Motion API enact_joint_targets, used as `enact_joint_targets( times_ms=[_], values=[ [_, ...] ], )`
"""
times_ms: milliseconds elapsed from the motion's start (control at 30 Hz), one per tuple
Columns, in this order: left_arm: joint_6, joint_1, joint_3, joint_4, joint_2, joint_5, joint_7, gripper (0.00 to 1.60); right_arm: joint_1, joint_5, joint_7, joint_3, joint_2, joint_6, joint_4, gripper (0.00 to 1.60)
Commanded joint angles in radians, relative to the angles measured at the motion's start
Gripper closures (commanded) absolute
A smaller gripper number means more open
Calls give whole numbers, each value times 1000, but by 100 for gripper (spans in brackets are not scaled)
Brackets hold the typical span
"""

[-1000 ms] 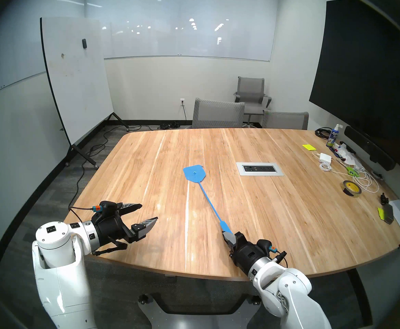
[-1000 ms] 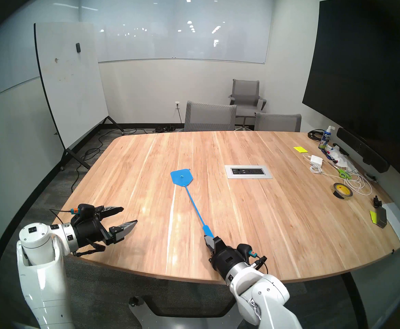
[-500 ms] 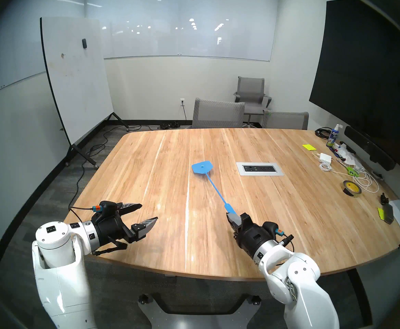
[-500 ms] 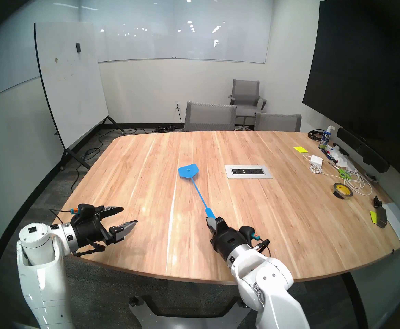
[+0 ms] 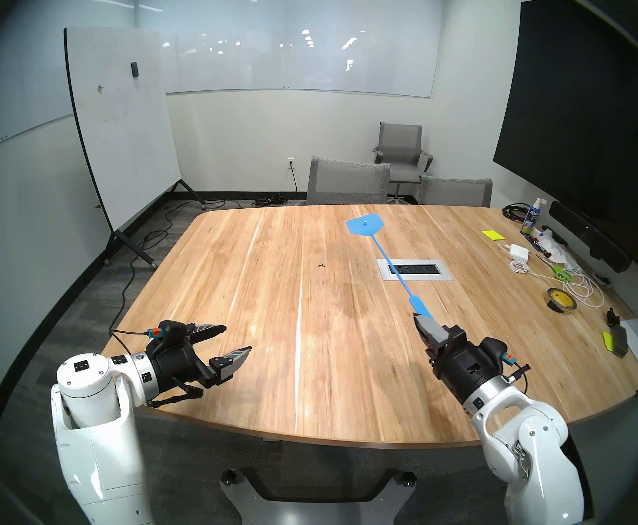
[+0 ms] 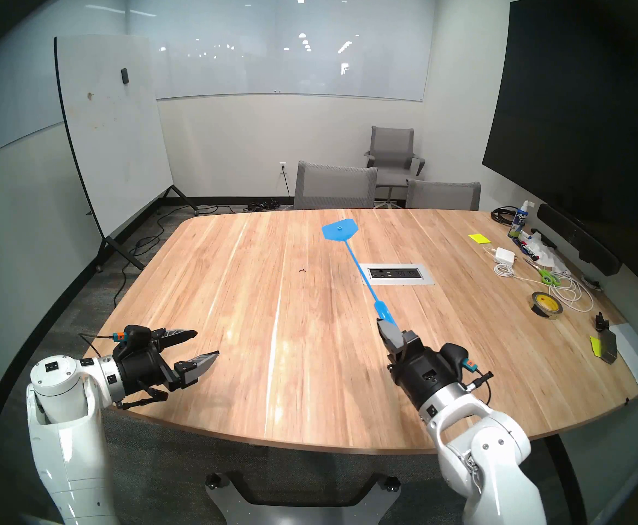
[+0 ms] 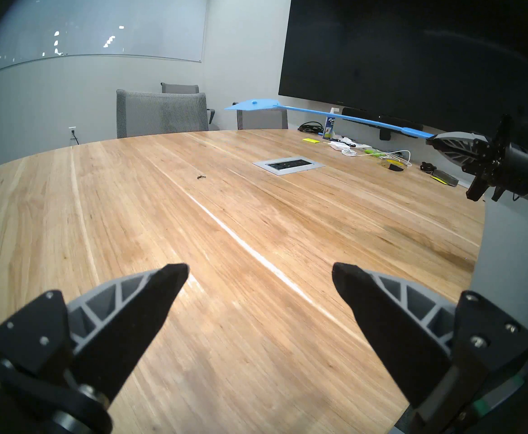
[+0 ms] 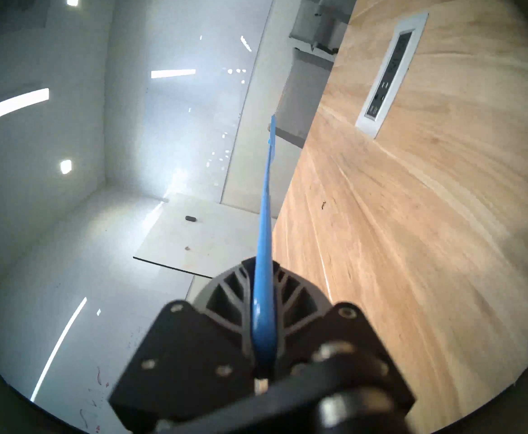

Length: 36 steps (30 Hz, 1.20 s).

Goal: Swat a bug on table

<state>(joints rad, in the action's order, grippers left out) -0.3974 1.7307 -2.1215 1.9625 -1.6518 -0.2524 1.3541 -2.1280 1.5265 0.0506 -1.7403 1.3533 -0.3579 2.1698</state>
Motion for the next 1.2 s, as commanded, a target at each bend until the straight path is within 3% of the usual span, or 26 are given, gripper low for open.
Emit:
enact_joint_targets(
  times_ms=[0,233,533,867,1167],
  values=[
    [0,2,2,17,2,7,-1,0,57,66,80,-100,-36,-25,-78,160],
    [0,2,2,16,2,6,-1,0,147,115,112,-166,-75,-61,-200,160],
    [0,3,2,17,2,7,-1,0,189,159,184,-232,-126,-124,-325,160],
    [0,4,3,18,2,9,-3,0,231,125,310,-242,-179,-169,-477,160],
    [0,4,2,18,2,8,-3,0,285,94,362,-238,-206,-169,-587,160]
  ],
)
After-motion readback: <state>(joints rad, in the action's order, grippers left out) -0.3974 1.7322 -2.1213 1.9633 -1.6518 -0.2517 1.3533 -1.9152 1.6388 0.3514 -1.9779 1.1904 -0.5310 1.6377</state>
